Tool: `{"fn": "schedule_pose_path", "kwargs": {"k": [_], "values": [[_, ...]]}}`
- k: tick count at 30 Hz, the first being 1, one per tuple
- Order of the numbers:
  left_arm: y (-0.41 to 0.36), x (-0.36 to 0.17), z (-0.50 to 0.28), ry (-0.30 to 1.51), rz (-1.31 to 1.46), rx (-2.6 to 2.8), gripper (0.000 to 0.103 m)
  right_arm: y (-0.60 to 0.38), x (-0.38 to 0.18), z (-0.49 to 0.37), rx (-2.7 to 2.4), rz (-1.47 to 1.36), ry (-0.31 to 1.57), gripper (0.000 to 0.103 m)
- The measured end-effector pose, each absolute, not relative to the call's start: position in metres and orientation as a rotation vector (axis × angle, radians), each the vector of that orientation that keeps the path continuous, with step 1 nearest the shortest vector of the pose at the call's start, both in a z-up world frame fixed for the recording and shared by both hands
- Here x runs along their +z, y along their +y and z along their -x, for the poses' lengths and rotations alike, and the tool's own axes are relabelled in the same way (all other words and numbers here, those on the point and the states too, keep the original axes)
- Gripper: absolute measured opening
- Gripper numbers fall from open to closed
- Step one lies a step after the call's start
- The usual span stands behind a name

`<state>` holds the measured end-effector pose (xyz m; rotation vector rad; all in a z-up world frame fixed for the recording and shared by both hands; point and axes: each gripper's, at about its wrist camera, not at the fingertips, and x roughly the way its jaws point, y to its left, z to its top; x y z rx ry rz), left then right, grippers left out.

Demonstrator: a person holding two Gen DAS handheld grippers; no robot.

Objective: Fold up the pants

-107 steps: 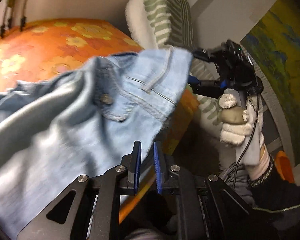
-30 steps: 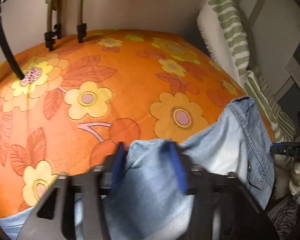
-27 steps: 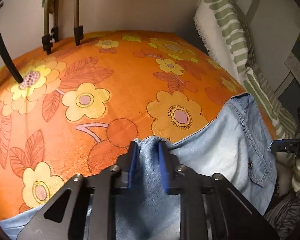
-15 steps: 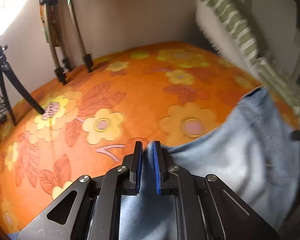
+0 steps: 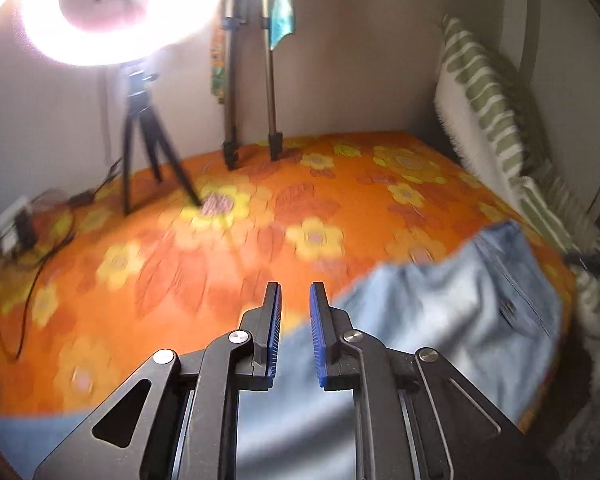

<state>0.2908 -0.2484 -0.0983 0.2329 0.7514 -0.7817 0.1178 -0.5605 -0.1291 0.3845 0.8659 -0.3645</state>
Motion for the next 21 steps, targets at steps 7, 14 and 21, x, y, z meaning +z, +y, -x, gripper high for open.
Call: {"fn": "schedule_pose_path", "kwargs": {"k": [7,14,21], "values": [[-0.18,-0.113,-0.208,0.802,-0.259,-0.815,0.03,-0.508,-0.122,-0.181,-0.074,-0.405,0.808,0.029],[-0.156,-0.148,-0.16,0.871,-0.345,-0.828,0.03,-0.425,-0.139,-0.211,0.191,-0.281,0.904,0.029],[-0.151,-0.169,-0.149,0.89,-0.451,-0.792,0.03,-0.356,-0.163,-0.201,0.383,-0.12,1.014,0.029]]}}
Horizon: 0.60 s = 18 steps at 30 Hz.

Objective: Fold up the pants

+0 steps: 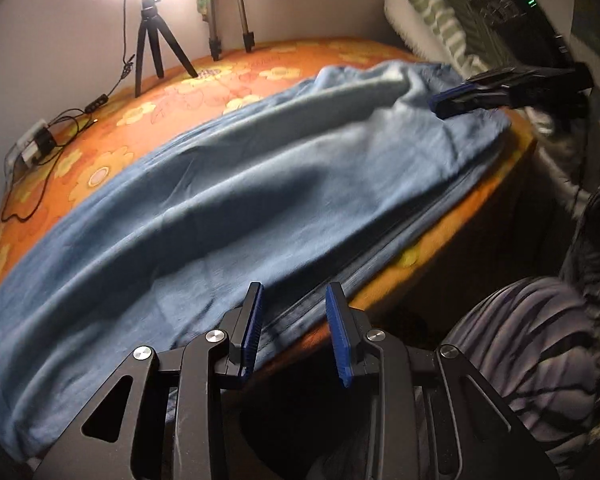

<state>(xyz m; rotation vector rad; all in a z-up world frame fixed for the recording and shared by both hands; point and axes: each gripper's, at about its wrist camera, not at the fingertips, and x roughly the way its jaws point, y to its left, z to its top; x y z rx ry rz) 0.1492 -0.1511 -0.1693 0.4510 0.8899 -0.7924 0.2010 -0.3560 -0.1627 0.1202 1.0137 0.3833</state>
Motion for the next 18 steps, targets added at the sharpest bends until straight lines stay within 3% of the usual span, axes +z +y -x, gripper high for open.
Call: {"fn": "schedule_pose_path", "kwargs": {"k": [18], "values": [[-0.134,-0.175,-0.153,0.847,-0.549,-0.687,0.03,-0.273,-0.2,-0.188,0.476,0.231,1.094,0.029]]}}
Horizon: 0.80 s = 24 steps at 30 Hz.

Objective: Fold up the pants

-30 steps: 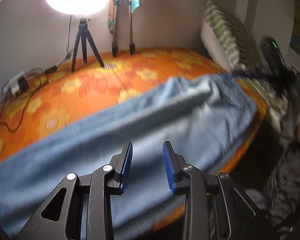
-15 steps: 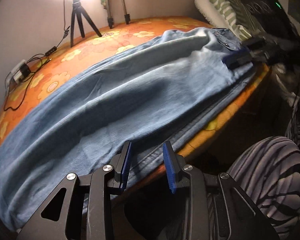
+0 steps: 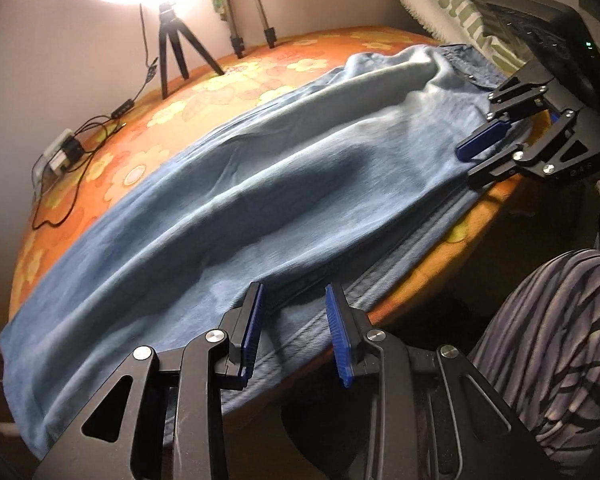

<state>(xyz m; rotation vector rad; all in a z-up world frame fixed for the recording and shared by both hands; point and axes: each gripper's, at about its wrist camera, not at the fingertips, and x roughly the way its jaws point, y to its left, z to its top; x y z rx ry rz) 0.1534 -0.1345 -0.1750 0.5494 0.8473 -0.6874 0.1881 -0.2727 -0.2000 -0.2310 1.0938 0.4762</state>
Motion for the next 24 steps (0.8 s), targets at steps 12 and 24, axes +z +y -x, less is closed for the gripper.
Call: {"fn": "schedule_pose_path", "kwargs": {"k": [12,24], "values": [[-0.116,-0.178,-0.176,0.907,-0.452,-0.75,0.013,-0.274,-0.2,-0.198,0.476,0.214,1.085,0.009],[-0.11,-0.16,-0.147,0.885,-0.484,-0.791,0.006,-0.283,-0.176,-0.176,0.525,0.141,1.024,0.006]]}}
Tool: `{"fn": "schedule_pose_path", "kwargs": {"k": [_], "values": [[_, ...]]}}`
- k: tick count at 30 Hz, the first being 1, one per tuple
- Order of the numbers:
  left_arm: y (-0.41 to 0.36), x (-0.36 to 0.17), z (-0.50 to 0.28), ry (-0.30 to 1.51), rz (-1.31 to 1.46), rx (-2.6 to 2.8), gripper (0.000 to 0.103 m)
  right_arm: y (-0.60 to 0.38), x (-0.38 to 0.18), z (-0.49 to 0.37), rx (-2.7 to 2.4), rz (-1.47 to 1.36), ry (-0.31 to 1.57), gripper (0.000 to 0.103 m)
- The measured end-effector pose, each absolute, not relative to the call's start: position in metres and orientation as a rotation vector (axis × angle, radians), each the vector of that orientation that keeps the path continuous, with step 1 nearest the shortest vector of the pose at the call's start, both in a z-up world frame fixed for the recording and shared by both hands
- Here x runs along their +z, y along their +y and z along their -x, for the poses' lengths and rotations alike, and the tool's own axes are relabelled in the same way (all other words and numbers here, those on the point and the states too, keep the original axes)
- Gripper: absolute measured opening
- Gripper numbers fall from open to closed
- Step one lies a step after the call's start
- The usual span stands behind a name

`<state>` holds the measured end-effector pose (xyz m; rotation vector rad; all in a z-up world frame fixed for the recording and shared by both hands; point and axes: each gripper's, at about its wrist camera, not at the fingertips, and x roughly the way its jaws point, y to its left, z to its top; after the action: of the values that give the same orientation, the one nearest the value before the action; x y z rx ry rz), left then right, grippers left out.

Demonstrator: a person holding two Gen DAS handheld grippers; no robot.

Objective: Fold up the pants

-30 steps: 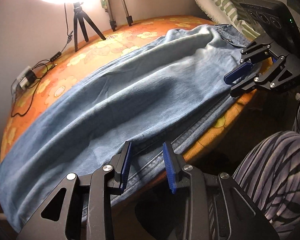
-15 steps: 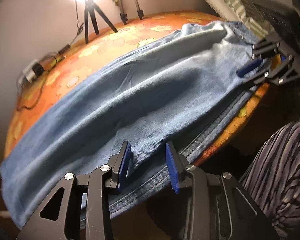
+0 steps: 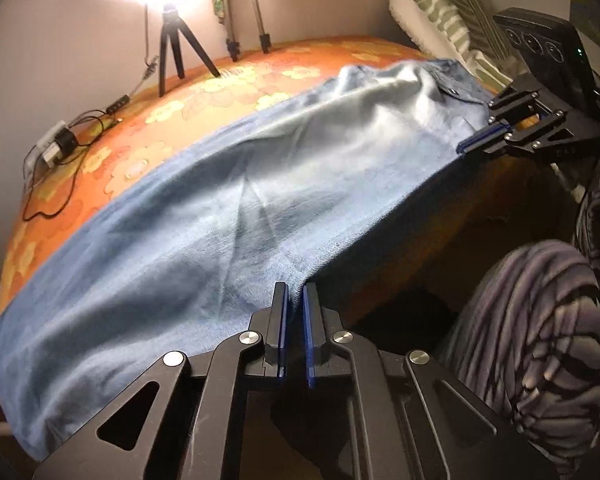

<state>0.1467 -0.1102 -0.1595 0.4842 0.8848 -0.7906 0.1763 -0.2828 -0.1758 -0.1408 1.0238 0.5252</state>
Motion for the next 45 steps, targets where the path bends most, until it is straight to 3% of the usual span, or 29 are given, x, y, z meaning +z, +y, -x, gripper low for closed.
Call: {"fn": "schedule_pose_path", "kwargs": {"k": [6,8,10,13,19,20,21,23,32,34,36,45], "values": [[-0.112,-0.172,-0.147,0.934,-0.482,-0.789,0.006,-0.275,-0.199,-0.179,0.521,0.166,1.107,0.008],[-0.111,-0.17,-0.147,0.952,-0.462,-0.797,0.011,-0.281,-0.194,-0.18,0.535,0.14,1.116,0.009],[-0.109,-0.165,-0.145,0.957,-0.462,-0.797,0.014,-0.293,-0.182,-0.18,0.553,0.085,1.099,0.01],[-0.107,-0.151,-0.139,0.928,-0.437,-0.81,0.015,-0.326,-0.152,-0.185,0.521,-0.019,1.005,0.022],[-0.119,-0.138,-0.151,0.86,-0.399,-0.812,0.023,-0.389,-0.118,-0.239,0.344,-0.112,0.925,0.024],[-0.121,-0.14,-0.155,0.861,-0.397,-0.813,0.023,-0.397,-0.117,-0.254,0.315,-0.119,0.934,0.03],[-0.123,-0.144,-0.159,0.864,-0.393,-0.813,0.023,-0.404,-0.118,-0.267,0.284,-0.109,0.944,0.044],[-0.127,-0.149,-0.164,0.871,-0.396,-0.806,0.023,-0.416,-0.127,-0.298,0.222,-0.072,0.973,0.056],[-0.116,-0.173,-0.182,0.933,-0.387,-0.769,0.024,-0.433,-0.193,-0.374,0.192,-0.053,1.144,0.056],[-0.111,-0.177,-0.185,0.949,-0.367,-0.769,0.024,-0.431,-0.199,-0.377,0.223,-0.056,1.148,0.052],[-0.107,-0.177,-0.187,0.951,-0.339,-0.774,0.025,-0.426,-0.202,-0.379,0.233,-0.029,1.15,0.022],[-0.11,-0.178,-0.186,0.936,-0.347,-0.78,0.026,-0.441,-0.181,-0.372,0.188,-0.077,1.014,0.004]]}}
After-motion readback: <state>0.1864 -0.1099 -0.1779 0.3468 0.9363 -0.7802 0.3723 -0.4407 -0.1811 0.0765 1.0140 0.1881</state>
